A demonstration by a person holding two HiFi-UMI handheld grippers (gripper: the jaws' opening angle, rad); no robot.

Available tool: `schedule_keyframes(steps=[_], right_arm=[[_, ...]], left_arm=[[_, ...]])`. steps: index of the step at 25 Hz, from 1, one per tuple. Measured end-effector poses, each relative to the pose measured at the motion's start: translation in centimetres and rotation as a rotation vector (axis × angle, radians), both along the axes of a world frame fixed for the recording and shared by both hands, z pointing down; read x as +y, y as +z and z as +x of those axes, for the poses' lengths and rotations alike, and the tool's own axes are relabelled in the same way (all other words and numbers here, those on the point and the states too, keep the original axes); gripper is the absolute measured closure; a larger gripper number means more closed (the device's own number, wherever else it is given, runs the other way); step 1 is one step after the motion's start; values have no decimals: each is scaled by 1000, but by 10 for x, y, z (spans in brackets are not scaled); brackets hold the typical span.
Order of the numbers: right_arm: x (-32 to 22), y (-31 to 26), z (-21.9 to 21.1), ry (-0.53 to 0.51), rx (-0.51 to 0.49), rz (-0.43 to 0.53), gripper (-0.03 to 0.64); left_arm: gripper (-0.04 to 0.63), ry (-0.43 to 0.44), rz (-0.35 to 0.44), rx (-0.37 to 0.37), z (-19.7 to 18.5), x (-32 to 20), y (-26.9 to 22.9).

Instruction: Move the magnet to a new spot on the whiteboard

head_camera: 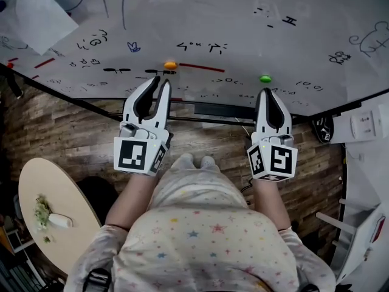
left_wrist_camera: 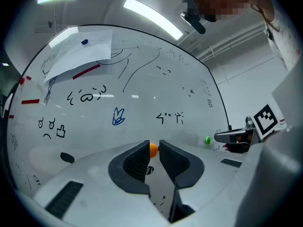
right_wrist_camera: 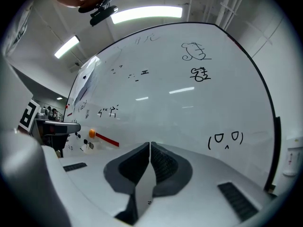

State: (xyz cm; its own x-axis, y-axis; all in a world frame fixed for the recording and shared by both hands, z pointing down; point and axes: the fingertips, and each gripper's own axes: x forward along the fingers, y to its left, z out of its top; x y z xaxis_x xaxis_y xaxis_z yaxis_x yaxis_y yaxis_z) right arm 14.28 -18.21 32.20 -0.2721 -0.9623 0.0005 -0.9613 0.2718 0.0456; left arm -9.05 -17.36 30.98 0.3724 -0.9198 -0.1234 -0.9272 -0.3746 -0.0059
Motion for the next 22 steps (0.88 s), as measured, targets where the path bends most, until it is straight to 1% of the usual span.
schedule_keyframes(steps=[2, 5, 10, 22], right_arm=[[1, 0, -1, -4, -4, 0, 615], [1, 1, -4, -9, -8, 2, 617], [1, 1, -8, -10, -9, 7, 617], [1, 0, -22, 6, 11, 18, 617]], left_arm=[[540, 3, -5, -1, 0, 1, 1], [553, 7, -13, 3, -1, 2, 2], [565, 17, -24, 27, -6, 2, 3], [572, 54, -26, 31, -19, -4, 7]])
